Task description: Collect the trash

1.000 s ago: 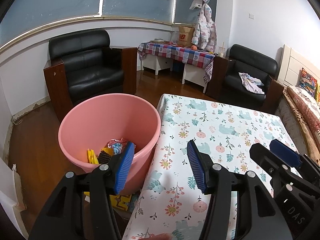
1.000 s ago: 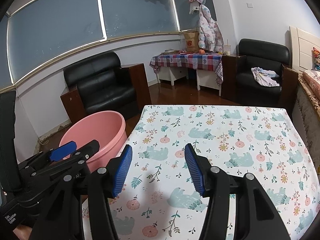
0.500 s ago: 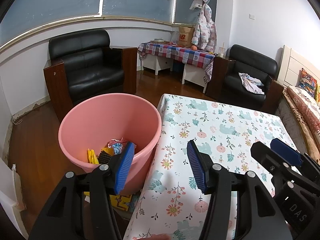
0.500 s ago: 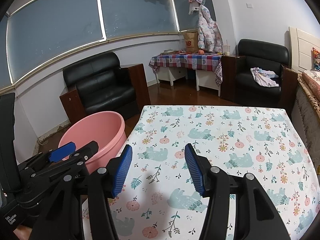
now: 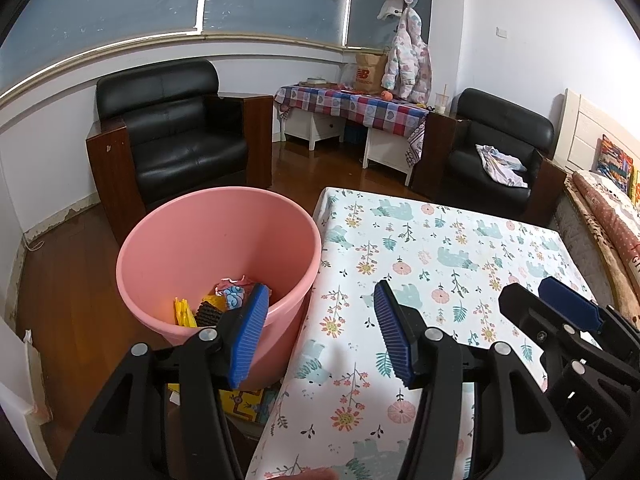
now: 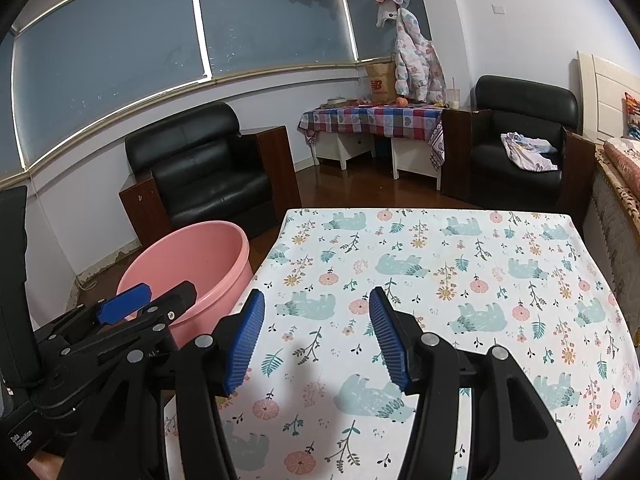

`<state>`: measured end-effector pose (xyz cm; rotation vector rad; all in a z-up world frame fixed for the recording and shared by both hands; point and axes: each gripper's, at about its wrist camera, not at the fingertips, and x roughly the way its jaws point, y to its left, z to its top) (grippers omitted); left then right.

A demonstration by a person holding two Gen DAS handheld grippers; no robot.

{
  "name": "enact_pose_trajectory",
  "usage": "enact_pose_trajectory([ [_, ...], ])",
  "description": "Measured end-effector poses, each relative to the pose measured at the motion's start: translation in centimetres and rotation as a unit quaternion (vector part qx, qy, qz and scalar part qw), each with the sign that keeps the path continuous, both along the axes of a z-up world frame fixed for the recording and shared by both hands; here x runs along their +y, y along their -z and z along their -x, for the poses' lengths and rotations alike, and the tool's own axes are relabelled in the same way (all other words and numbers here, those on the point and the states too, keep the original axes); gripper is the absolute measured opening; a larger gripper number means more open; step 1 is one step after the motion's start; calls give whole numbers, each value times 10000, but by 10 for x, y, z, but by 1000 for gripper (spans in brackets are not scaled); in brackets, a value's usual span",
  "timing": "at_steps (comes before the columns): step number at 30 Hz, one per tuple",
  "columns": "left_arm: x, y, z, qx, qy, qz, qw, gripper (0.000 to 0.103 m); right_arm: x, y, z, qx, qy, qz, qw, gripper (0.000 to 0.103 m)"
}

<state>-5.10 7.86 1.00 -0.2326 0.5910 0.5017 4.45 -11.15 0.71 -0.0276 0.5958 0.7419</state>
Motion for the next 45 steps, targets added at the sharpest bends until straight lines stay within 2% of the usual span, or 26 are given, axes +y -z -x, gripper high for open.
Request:
enact_pose_trajectory([
  [45,-4,4,-2,56,101,-13,9999,55,-3,16,2,81,6,34,10000,54],
])
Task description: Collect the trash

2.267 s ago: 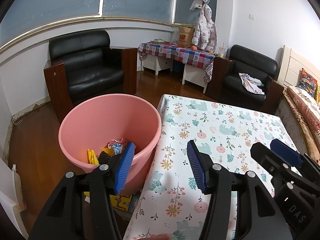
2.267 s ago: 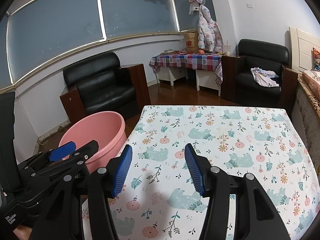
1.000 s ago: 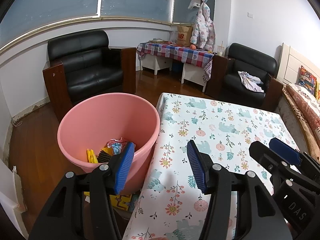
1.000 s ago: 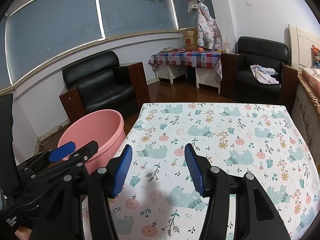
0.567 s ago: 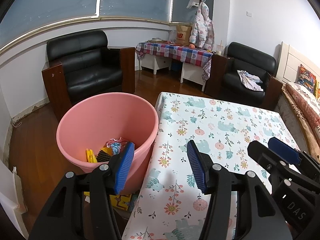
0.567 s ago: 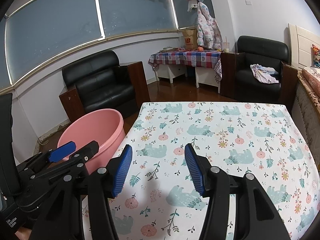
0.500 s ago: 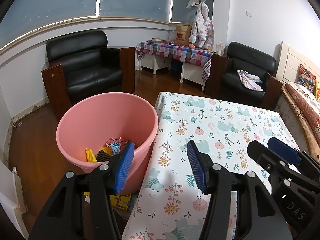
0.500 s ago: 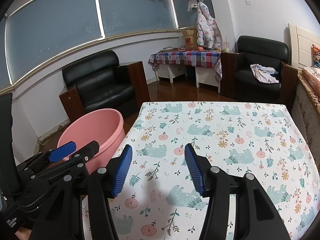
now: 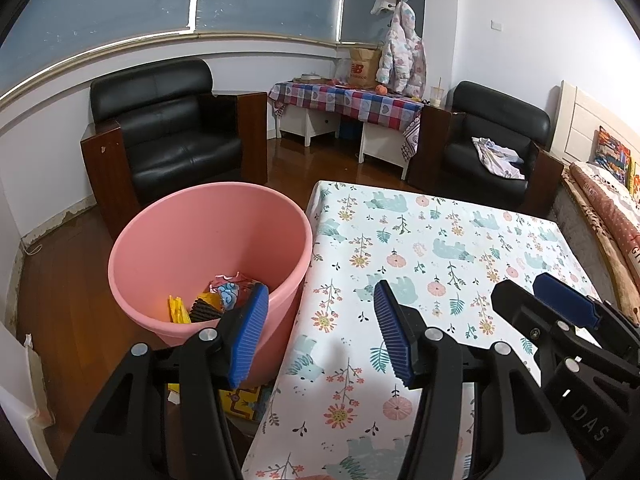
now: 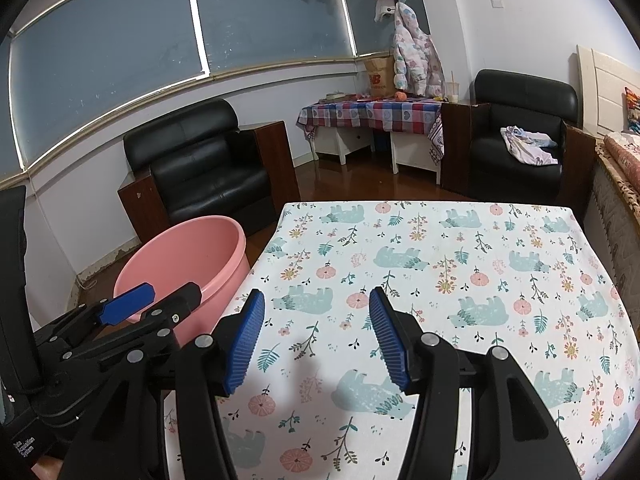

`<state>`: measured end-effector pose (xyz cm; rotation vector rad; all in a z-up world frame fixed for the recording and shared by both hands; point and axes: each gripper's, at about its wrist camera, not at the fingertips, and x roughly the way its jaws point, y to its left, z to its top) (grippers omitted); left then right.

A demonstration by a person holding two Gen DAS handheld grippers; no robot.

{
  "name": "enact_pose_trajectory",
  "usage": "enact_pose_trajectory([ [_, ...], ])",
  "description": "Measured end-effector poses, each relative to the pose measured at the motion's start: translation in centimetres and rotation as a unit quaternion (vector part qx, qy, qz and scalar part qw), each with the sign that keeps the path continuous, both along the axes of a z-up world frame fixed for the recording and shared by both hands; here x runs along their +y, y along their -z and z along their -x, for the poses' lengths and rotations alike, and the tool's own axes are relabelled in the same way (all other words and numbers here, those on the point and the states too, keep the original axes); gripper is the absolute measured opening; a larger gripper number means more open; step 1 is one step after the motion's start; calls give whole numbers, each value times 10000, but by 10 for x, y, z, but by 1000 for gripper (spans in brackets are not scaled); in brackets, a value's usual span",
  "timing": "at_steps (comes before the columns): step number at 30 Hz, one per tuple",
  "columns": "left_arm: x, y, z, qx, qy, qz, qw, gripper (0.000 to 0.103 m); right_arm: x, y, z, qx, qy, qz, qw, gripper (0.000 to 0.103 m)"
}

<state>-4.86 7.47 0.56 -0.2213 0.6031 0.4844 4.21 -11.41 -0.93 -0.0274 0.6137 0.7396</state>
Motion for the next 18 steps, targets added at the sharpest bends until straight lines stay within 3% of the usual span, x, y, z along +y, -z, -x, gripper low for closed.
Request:
enact_pose_trajectory([
  [18,1,3,-2,65,113,-97,9999,55,-1,0,-2,62,14,13,10000,54],
])
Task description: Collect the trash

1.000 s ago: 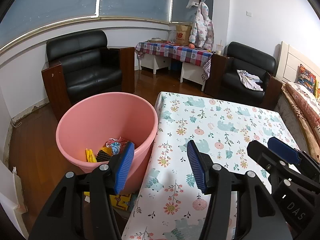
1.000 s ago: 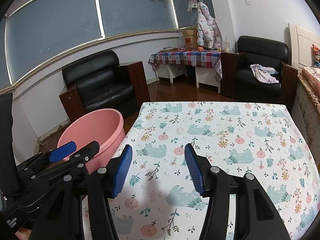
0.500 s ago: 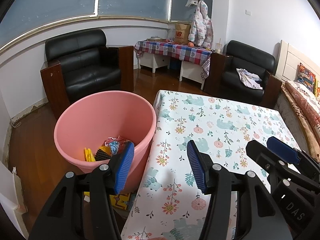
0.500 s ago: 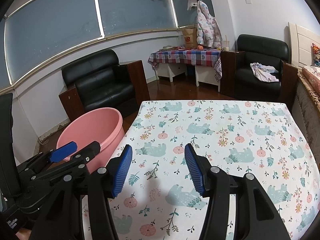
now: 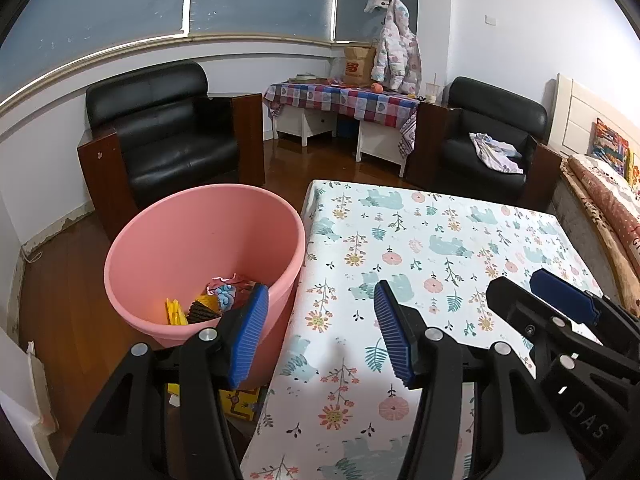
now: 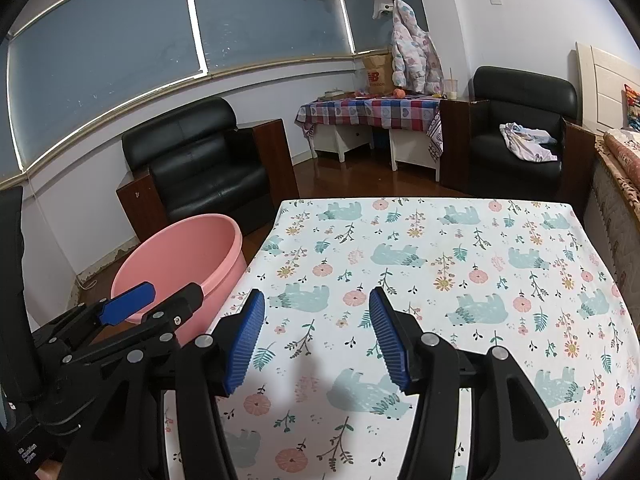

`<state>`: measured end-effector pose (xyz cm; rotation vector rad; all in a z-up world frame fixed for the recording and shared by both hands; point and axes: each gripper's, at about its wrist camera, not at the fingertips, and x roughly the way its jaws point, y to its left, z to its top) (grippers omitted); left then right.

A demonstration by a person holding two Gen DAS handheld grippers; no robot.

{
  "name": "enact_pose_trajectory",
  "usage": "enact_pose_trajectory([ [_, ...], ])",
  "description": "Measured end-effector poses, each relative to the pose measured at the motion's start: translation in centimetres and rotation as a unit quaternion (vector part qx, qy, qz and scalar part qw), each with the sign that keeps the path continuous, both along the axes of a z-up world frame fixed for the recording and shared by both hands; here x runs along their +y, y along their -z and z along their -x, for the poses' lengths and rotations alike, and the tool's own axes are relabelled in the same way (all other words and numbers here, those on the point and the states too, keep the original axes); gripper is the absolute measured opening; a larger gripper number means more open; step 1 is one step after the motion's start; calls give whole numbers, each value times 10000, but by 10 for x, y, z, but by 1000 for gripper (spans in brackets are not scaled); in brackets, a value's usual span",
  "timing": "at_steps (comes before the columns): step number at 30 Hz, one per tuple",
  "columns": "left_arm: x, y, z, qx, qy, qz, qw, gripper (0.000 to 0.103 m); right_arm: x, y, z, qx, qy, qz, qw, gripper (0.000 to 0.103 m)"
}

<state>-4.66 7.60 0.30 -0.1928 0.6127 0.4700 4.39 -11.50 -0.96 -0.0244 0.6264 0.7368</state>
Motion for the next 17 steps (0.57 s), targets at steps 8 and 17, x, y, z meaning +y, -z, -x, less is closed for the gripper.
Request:
enact_pose_trajectory([
  [8,-1,1,-1,12,-15,-22,10000,55,-4,-1,-4,34,26,-7,10000,54],
  [17,-1,2,-2,77,26,-12,10000,55,-6,1,-6,72,39,-10,10000,54],
])
